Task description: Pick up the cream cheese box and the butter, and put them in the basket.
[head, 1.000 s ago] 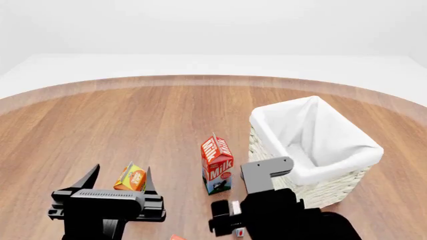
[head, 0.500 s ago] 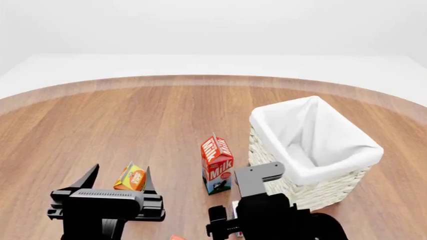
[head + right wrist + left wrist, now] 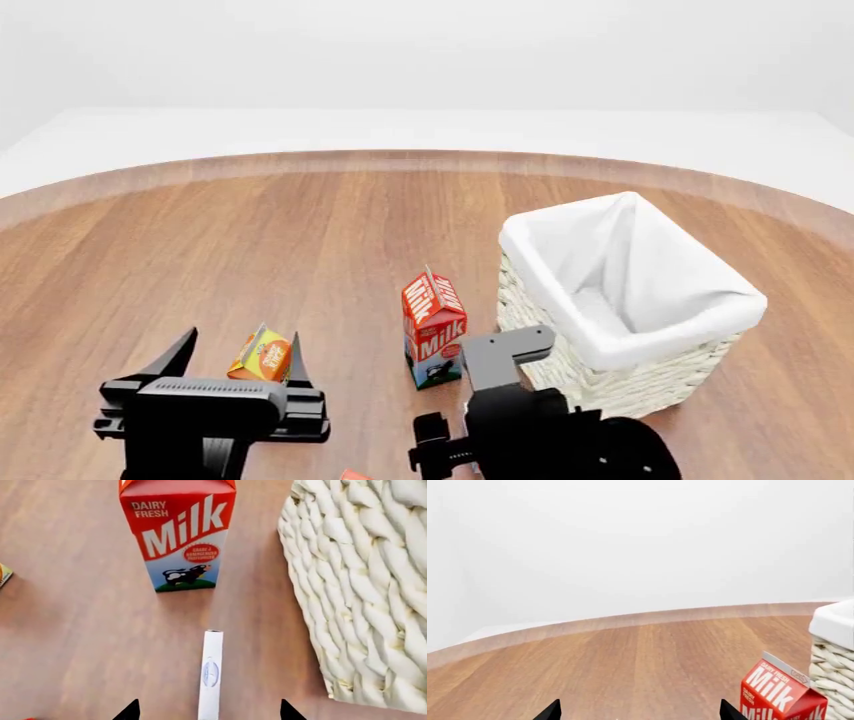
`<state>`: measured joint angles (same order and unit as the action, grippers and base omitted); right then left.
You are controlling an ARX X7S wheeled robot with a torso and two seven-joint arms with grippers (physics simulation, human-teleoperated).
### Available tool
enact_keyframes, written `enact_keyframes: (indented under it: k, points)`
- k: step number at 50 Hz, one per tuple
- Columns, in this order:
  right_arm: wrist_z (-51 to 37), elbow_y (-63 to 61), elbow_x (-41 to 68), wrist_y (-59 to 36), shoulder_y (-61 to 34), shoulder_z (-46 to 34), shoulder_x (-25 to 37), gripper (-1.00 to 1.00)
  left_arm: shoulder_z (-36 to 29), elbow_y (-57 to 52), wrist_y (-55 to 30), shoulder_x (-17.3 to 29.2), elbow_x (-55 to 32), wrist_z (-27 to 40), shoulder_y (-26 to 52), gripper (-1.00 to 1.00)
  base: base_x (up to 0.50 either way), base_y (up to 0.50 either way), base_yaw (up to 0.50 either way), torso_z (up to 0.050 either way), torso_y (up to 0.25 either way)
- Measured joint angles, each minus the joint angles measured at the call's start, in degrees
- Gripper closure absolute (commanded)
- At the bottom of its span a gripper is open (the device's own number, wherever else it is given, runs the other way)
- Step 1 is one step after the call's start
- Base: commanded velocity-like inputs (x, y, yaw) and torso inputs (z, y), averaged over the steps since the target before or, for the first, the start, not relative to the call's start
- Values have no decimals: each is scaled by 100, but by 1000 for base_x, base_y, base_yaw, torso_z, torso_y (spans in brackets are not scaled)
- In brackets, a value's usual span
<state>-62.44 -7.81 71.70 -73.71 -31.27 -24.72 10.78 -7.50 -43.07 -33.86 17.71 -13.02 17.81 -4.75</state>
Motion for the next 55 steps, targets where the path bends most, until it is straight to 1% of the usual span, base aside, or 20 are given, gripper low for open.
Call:
enact_keyframes:
  k: [55]
  points:
    - [1018,1625,-679,665,-326,-806,-55,-100,-83,7,53,87,-113,106,10,-100,0,0,0,0,0]
